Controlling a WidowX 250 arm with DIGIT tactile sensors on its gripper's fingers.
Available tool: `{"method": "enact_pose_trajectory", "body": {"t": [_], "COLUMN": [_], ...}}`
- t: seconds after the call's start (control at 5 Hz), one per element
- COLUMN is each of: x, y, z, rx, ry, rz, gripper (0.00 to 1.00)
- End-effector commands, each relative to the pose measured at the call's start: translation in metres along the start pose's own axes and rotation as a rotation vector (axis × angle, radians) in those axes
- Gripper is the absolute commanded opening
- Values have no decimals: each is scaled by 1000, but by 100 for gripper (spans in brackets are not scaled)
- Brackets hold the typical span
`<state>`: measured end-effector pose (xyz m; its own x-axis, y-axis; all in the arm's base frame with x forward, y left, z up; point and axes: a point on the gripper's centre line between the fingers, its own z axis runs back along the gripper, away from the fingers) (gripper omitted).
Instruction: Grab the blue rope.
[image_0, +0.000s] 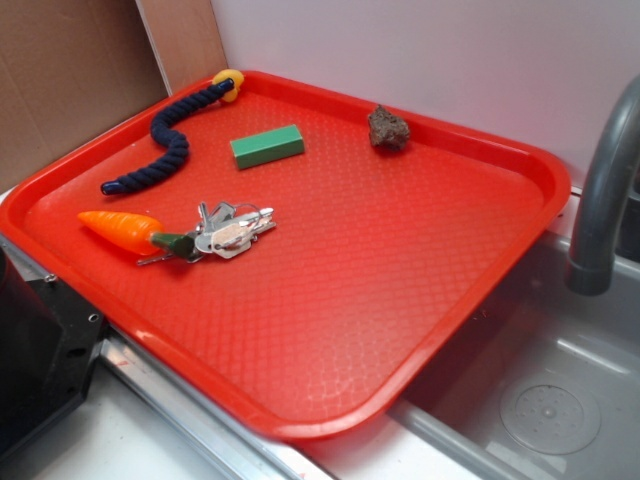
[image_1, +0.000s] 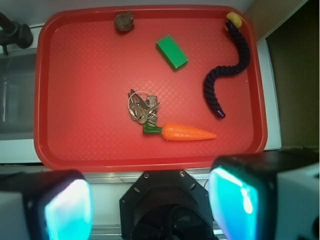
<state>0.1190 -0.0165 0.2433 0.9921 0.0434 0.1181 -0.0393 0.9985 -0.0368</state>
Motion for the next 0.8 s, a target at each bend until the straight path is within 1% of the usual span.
{"method": "enact_pose_trajectory", "body": {"t": [0.0,0.2,0.4,0.6], "x": [0,44,68,76], "y": [0,48,77,100], "z": [0,-54,-98,-130], "rx": [0,35,157,202], "ry": [0,-45,-50,-1], "rz": [0,-123,-180,-193], "gripper": [100,100,100,100]}}
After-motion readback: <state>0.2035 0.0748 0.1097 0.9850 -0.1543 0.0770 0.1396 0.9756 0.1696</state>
